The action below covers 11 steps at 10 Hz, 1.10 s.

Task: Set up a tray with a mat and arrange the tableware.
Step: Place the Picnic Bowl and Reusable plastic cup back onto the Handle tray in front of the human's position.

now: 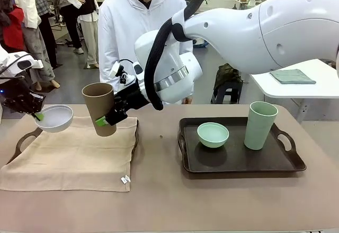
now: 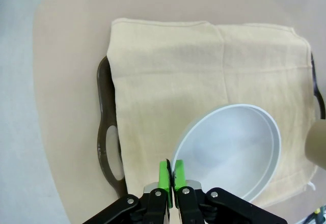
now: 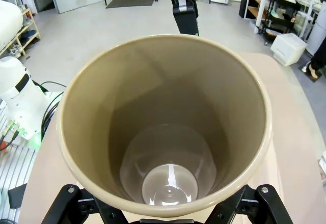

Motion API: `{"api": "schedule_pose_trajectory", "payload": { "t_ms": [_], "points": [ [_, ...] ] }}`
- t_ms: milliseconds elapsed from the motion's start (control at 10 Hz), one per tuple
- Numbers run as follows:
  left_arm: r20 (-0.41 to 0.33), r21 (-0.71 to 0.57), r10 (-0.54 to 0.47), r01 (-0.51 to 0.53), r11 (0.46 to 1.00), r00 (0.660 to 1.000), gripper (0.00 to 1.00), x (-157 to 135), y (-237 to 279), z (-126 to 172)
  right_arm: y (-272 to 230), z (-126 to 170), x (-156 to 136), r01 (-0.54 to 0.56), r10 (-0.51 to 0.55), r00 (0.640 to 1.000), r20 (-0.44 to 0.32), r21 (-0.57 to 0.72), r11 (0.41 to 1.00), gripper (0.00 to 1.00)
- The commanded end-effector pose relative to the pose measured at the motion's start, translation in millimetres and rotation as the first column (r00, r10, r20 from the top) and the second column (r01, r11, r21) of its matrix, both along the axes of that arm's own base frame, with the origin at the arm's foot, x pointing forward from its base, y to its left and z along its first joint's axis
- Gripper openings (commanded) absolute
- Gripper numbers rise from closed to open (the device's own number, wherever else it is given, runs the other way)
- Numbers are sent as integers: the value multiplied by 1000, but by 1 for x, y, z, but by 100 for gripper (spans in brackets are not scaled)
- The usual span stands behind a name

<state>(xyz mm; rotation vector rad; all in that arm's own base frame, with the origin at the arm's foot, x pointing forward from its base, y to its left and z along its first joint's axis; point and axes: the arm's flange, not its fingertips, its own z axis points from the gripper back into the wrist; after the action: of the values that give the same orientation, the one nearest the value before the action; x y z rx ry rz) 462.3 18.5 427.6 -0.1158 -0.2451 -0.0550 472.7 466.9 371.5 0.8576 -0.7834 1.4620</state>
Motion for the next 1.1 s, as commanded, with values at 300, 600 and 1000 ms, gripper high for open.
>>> {"api": "schedule_pose_trajectory", "payload": {
  "t_ms": [300, 600, 1000],
  "points": [
    [-35, 0, 8, -8, 1000, 999, 4, 5, -2, -13, 0, -36, 15, -50, 53, 997, -53, 61, 997, 83],
    [-97, 29, 12, -10, 1000, 995, 4, 20, -8, -37, 8, -65, 27, -68, 69, 997, -41, 36, 997, 83],
    [-140, 44, 24, -18, 999, 990, 4, 37, -17, -59, 12, -77, 33, -60, 61, 998, -36, 5, 998, 83]
  ]
}}
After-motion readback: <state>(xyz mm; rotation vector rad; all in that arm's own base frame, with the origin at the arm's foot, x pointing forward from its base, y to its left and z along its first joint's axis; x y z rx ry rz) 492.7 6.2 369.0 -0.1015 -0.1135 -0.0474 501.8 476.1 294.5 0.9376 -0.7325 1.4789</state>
